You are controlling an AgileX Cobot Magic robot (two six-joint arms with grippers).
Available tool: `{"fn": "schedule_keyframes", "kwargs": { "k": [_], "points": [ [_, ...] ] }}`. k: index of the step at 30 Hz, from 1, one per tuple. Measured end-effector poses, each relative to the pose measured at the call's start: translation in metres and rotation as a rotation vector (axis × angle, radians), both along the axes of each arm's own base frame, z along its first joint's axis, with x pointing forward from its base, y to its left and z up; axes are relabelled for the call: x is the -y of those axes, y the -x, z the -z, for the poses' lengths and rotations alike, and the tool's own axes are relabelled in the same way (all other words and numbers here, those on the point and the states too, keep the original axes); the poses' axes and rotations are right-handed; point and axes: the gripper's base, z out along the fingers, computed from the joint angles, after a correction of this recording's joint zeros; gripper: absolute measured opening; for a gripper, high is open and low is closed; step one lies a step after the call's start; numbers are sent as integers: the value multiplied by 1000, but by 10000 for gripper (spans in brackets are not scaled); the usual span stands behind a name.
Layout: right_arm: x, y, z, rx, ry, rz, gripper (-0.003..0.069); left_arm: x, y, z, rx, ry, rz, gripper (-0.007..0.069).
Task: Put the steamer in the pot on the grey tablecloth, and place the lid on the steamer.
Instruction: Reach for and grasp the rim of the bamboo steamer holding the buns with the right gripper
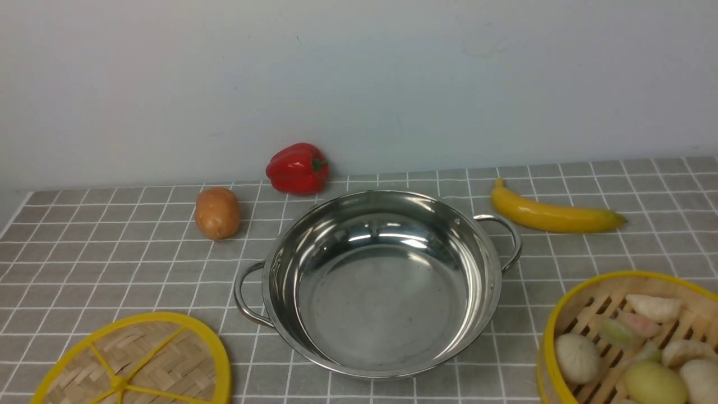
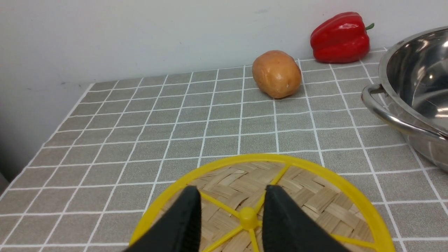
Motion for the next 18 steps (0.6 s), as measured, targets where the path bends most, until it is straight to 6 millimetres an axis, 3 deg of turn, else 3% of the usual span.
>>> {"fn": "schedule_keyframes", "kwargs": {
  "k": [1,2,3,7,11,18],
  "points": [
    [3,-20,9,-83,107,-41,240,0,0,0,0,0,0,243],
    [3,-22,10,-93,113,-42,240,0,0,0,0,0,0,243],
    [2,-37,19,-166,175,-100,240,0,0,0,0,0,0,243],
    [-10,-61,32,-227,223,-204,240,0,0,0,0,0,0,243],
    [-33,-92,59,-310,324,-289,244,0,0,0,0,0,0,243],
    [-67,-119,94,-414,467,-303,337,0,0,0,0,0,0,243]
  ]
}}
